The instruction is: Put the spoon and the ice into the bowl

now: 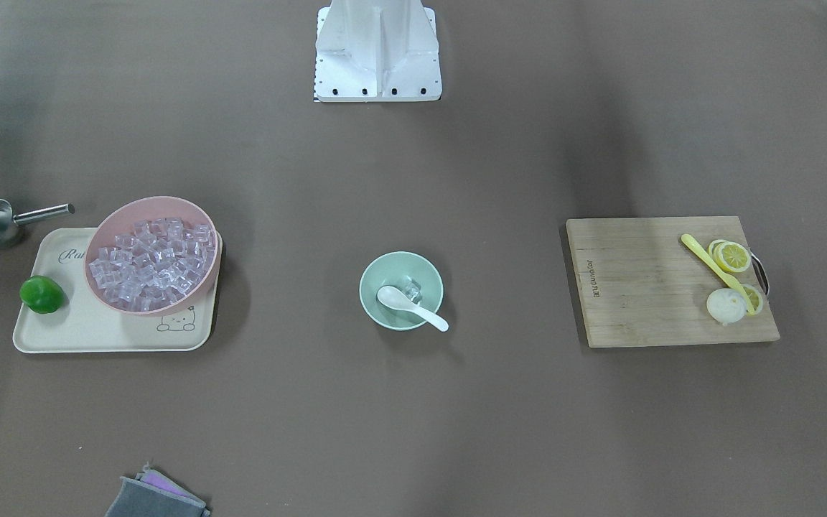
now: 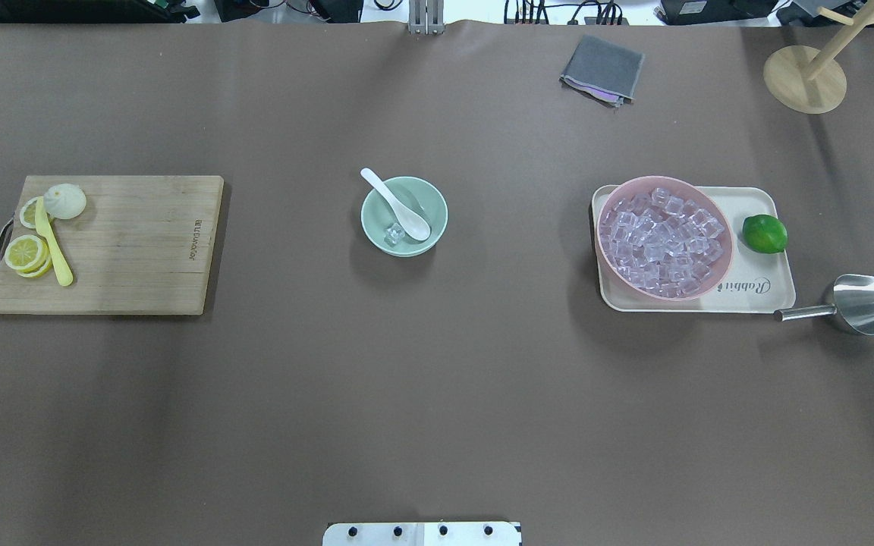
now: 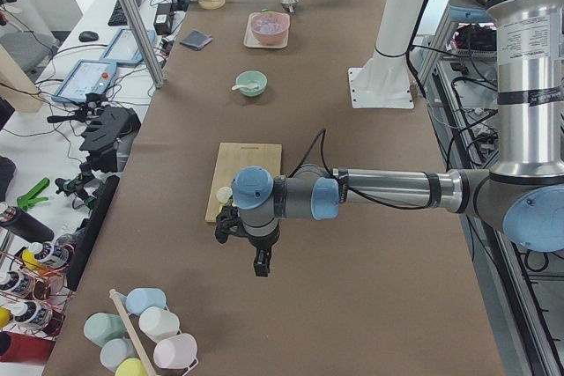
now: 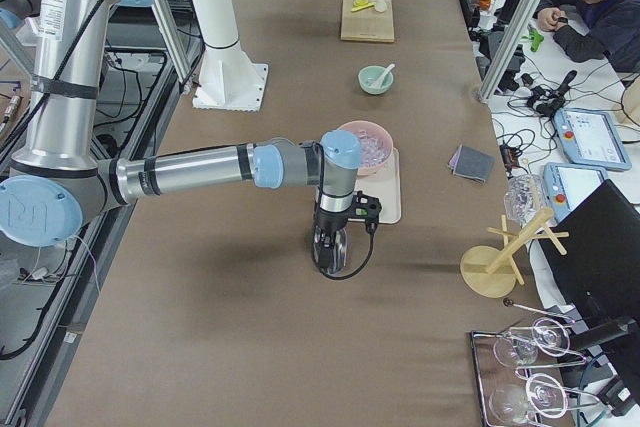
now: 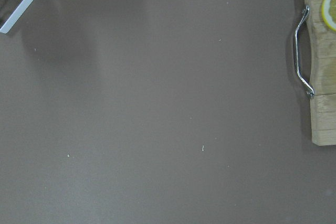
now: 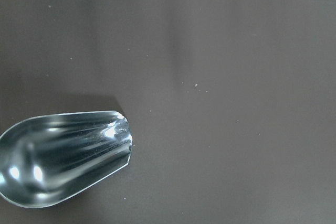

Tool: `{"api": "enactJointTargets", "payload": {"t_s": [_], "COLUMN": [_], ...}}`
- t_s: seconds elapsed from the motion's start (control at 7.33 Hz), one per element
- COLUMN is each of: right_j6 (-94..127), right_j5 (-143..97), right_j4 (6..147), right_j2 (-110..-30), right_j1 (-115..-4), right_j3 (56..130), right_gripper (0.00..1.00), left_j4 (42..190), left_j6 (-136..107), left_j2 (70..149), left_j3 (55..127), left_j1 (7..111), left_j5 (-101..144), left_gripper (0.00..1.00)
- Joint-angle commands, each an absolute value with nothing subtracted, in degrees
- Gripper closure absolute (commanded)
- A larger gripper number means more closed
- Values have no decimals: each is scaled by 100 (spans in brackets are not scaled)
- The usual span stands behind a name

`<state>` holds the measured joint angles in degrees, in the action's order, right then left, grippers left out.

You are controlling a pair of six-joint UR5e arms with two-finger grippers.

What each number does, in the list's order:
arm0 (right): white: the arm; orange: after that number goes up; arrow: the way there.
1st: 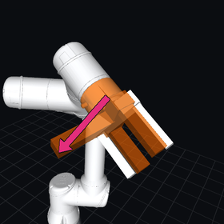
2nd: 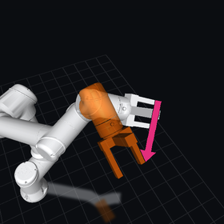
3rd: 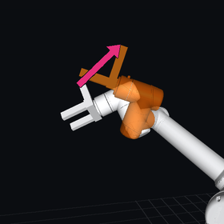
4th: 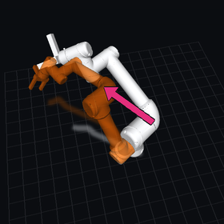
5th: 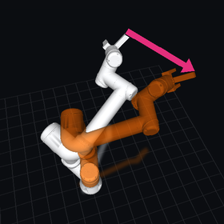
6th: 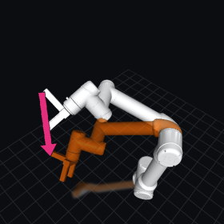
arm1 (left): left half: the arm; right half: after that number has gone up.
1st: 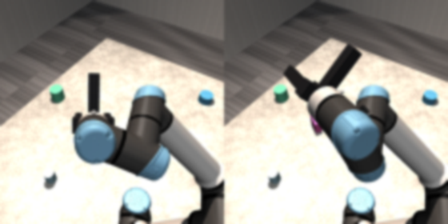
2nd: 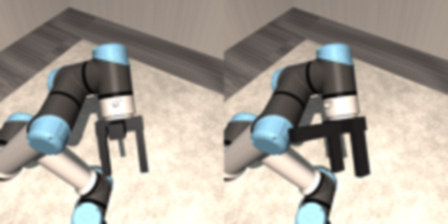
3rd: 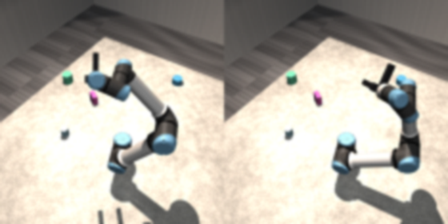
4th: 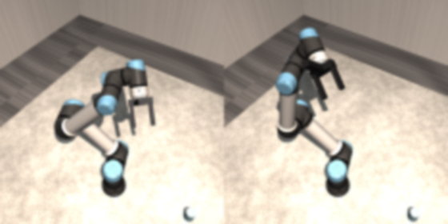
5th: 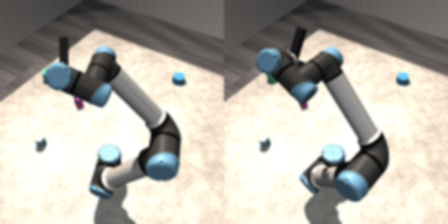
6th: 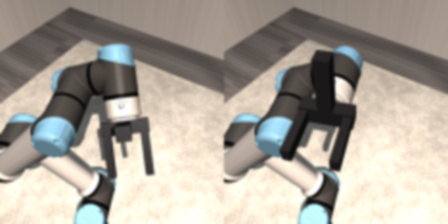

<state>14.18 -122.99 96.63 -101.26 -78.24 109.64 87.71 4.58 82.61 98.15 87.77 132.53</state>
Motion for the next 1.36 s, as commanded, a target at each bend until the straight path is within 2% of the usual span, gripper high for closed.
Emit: {"api": "enactJointTargets", "payload": {"t_s": [0.0,0.41,0.95,1.23], "right_j6": [593,-823,-826,-826], "right_j5": [-12489,-12735,-13069,-13078], "right_j4": [9606,9606,9598,9598], "right_j2": [-10256,-10572,-10784,-10775], "right_j1": [-7988,-8637,-8736,-8736], "right_j3": [10863,10977,11030,11030], "right_gripper": [0,0,0,0], "left_j4": [8771,8771,8947,8947], "left_j6": [457,457,457,475], "left_j2": [8262,8262,8340,8280], "left_j3": [9809,9861,9879,10142], "left_j1": [8771,8780,8780,8789], "left_j5": [13254,13254,13237,13236], "left_gripper": [1,1,1,1]}}
